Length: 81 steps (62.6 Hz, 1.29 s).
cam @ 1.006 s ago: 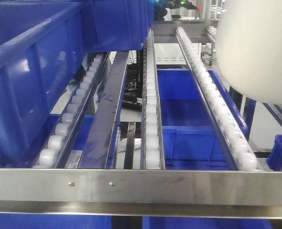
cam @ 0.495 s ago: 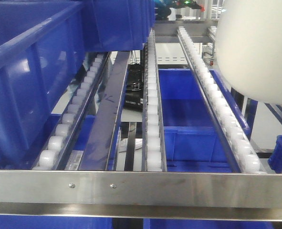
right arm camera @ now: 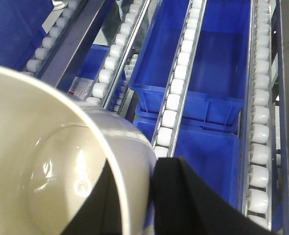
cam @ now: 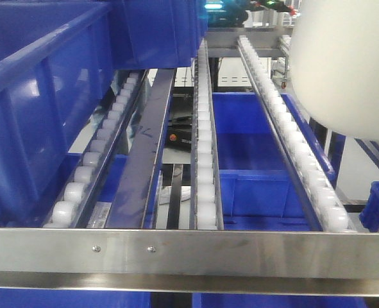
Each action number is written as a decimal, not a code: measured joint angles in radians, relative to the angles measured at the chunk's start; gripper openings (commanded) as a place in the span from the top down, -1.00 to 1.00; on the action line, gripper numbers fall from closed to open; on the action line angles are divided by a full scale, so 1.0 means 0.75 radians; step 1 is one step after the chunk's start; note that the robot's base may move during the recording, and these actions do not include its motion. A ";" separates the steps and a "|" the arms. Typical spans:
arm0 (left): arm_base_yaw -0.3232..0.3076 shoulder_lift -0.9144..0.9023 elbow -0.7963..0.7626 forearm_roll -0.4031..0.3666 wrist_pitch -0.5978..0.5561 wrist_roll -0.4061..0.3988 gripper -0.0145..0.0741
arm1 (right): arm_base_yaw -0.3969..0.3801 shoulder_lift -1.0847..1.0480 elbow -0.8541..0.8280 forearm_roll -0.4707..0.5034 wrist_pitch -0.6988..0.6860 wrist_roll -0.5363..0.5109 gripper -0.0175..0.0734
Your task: Move white bin to right shelf second layer
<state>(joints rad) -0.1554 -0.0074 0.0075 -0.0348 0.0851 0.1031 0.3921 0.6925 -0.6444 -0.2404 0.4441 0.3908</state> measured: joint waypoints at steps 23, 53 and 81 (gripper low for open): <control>0.000 0.000 0.000 0.000 0.000 0.000 0.48 | 0.000 0.000 0.000 0.000 0.000 0.000 0.50; 0.000 0.000 0.000 0.000 0.000 0.000 0.48 | 0.000 0.003 0.000 0.064 -0.005 0.000 0.50; 0.000 0.000 0.000 0.000 0.000 0.000 0.48 | 0.000 0.480 -0.188 0.058 -0.065 0.000 0.50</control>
<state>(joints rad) -0.1554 -0.0074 0.0075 -0.0348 0.0851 0.1031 0.3921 1.0527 -0.7856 -0.1967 0.3956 0.3908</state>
